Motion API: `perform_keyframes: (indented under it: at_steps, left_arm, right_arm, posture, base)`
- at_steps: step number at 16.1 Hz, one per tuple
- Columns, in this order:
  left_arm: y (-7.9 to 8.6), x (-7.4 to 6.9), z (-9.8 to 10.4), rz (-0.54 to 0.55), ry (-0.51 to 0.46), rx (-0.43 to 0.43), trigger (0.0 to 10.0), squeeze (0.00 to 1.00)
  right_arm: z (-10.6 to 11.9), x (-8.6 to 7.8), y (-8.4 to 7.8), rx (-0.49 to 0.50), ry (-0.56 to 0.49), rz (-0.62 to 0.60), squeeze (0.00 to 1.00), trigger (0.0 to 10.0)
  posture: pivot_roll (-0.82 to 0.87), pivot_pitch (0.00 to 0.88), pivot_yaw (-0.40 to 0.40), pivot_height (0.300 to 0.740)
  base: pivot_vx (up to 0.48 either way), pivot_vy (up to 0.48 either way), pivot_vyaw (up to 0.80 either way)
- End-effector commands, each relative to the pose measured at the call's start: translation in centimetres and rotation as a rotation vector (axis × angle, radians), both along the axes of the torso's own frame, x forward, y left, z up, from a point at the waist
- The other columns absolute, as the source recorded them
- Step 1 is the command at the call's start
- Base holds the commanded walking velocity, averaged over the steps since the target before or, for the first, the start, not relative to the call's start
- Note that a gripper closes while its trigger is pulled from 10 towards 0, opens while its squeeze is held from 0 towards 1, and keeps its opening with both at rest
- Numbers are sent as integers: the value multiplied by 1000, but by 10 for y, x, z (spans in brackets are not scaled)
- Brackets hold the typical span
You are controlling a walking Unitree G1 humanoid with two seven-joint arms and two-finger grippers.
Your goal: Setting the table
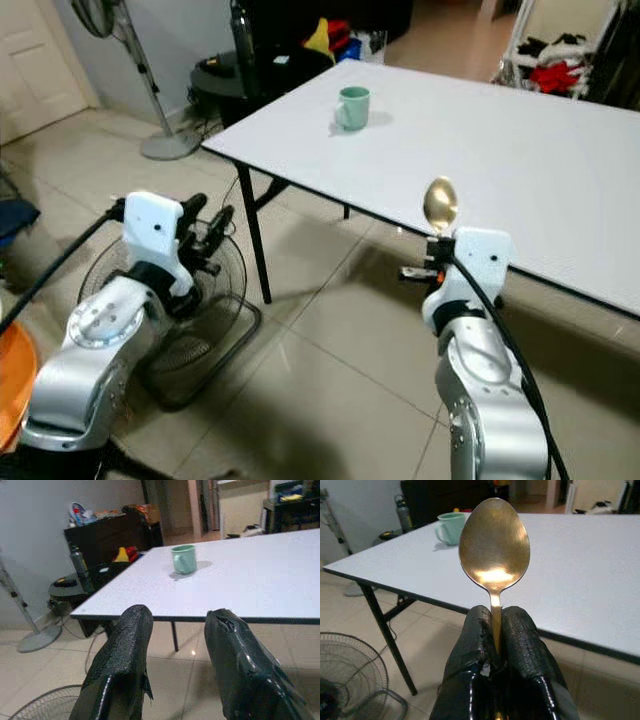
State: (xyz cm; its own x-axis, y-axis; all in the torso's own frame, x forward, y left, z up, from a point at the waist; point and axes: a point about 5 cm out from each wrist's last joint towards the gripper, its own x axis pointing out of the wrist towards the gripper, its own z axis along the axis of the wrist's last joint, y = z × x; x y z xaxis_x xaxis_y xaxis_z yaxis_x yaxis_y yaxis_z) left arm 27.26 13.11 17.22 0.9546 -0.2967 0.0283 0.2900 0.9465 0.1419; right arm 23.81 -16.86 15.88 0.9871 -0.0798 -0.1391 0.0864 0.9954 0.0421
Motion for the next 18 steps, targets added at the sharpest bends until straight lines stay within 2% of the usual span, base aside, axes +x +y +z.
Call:
perform_keyframes:
  at_steps: [1, 18]
  left_arm:
    - [10, 1, -3, 35, 16, 16, 10000, 0]
    - [11, -2, -5, 48, 26, 12, 10000, 0]
  right_arm:
    - [4, 2, 9, 14, -20, 42, 0, 10000]
    - [3, 6, 12, 19, -8, 62, 0, 10000]
  posture:
    - [23, 0, 49, 740]
    - [28, 0, 40, 740]
  base:
    - [311, 0, 0]
    - [311, 0, 0]
